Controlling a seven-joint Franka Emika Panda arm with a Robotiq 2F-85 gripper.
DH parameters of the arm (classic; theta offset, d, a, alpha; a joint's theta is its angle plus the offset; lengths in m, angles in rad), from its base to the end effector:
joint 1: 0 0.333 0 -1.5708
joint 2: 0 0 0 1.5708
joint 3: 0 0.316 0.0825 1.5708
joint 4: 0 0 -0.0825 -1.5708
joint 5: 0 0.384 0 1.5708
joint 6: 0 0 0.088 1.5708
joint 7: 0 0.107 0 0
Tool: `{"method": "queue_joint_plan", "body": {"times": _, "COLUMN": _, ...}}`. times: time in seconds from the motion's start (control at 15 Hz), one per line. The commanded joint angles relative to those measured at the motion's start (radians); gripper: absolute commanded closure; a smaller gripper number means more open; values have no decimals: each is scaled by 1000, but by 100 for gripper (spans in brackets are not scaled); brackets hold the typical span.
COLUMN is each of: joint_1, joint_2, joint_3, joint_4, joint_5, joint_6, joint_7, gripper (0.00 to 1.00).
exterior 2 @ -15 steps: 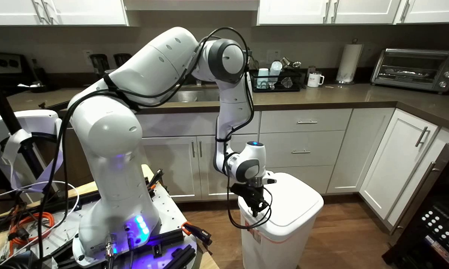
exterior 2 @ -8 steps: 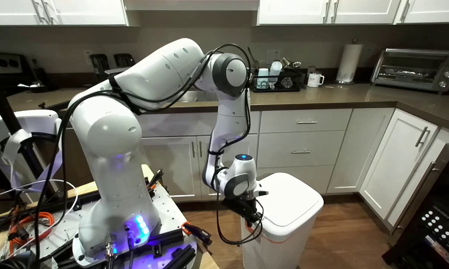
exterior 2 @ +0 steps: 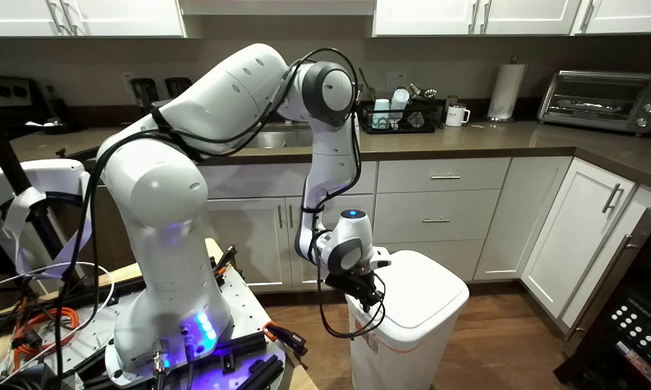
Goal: Press the button to open the bin
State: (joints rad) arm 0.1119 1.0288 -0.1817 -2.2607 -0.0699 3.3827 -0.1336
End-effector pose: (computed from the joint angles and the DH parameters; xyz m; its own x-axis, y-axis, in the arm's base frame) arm 0.4394 -0.0458 -0.0582 0.9707 0.2303 0.0689 0.2176 -0.9636 0.1553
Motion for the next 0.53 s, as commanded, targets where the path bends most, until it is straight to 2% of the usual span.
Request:
{"method": "queue_joint_plan", "body": {"times": 0.0, "joint_1": 34, "joint_2": -71, "joint_3": -22, "joint_4": -36, "joint_5": -8, "joint_6": -17, "joint_7": -17, "gripper": 99}}
{"method": "queue_joint_plan", "body": {"times": 0.47, "joint_1": 2, "joint_2": -11, "joint_3": -10, "joint_4": -15, "joint_5": -7, "joint_6": -20, "joint_7": -9, "gripper": 99}}
